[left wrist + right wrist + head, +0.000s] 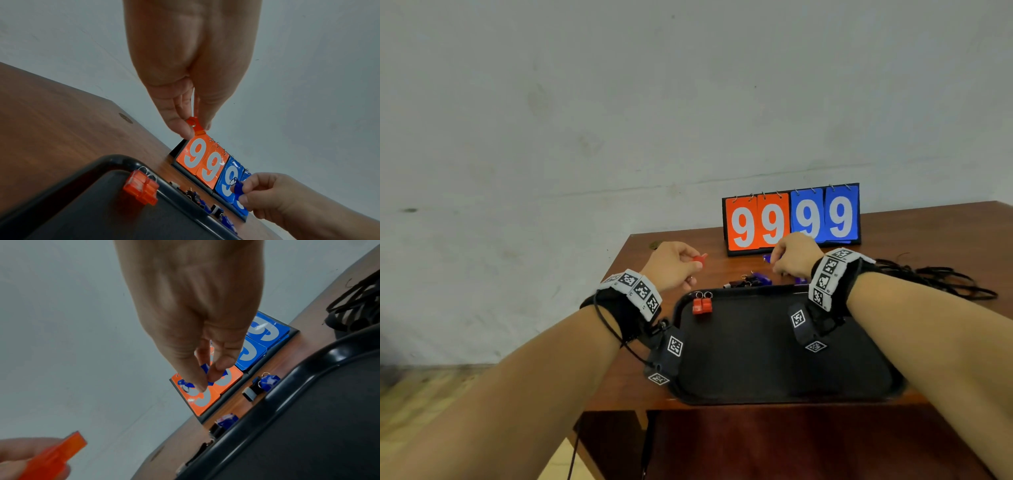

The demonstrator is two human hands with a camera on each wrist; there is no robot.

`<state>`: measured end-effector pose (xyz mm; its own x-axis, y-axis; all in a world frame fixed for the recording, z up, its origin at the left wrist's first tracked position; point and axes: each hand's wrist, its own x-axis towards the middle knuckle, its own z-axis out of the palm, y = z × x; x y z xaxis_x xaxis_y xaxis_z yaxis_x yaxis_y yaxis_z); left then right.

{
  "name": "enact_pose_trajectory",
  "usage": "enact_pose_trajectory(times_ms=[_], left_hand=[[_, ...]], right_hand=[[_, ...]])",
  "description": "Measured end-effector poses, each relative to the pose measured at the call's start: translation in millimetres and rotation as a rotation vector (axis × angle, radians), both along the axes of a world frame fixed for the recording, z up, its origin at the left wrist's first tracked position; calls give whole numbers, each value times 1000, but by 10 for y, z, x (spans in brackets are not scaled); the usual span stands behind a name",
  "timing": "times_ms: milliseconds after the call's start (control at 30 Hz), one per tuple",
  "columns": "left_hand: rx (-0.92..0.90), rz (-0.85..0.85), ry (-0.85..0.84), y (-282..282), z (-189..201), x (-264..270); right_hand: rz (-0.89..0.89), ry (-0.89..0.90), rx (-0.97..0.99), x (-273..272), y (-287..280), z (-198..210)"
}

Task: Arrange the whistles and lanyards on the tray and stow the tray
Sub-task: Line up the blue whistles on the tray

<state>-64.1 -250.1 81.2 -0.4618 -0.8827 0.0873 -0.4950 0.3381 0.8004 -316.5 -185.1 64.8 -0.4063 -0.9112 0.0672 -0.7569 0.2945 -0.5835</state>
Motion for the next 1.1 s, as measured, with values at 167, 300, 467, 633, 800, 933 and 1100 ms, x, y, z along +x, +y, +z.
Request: enact_pose_trajectory(times_ms=[167,300,467,633,800,933,1100], left_hand=[[13,-1,36,132,126,-97],[1,-86,65,319,166,-239],[-12,-118,62,518,233,-398],[43,-122,37,614,282,-447],[137,-161,-19,631,235,-408],[109,-203,-86,639,199,-399],[125,-186,-115,639,120,-451]], right_hand=[[27,-162,-113,196,215,147],[37,-320,-175,309,402,251],[-2,-544,-88,389,632,371],[22,-767,-61,426,747,434],[21,-802,-44,478,758,452],[95,-796,-1,558,779,474],[95,-754,31,580,794,406]])
